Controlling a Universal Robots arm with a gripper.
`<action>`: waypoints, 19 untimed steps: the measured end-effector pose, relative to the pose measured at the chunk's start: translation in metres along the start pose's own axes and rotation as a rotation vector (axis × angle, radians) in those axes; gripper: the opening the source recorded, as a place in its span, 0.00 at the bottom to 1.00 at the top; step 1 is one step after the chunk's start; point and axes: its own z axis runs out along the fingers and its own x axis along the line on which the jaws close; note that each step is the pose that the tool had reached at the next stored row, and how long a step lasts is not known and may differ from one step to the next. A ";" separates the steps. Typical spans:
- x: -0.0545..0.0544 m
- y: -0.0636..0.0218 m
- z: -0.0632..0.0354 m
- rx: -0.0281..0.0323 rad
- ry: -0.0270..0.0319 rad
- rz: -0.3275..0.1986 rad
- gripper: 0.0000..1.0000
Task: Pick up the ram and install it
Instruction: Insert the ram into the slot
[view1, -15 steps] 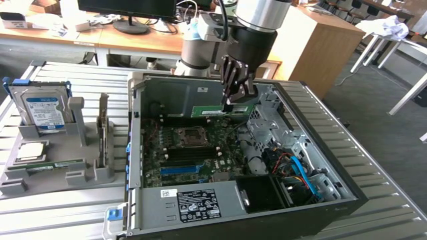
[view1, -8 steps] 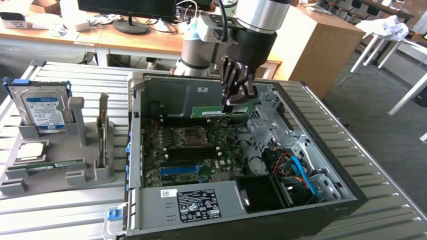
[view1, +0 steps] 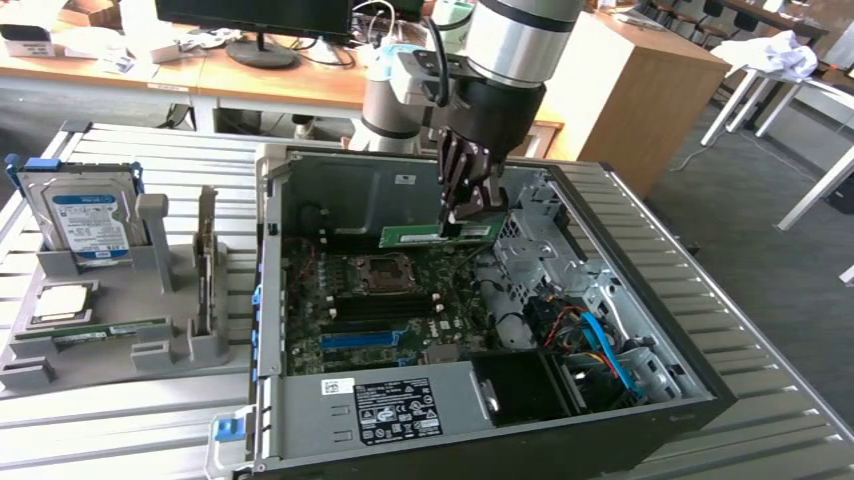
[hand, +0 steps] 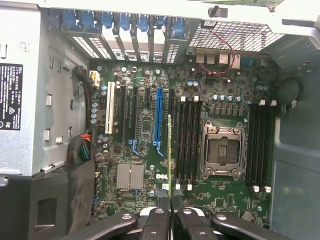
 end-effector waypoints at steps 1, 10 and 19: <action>0.000 0.0000 0.0002 0.0000 0.0000 0.000 0.13; 0.000 0.0000 0.0022 0.0000 0.0000 0.000 0.13; 0.000 0.0000 0.0051 0.0000 0.0000 0.000 0.13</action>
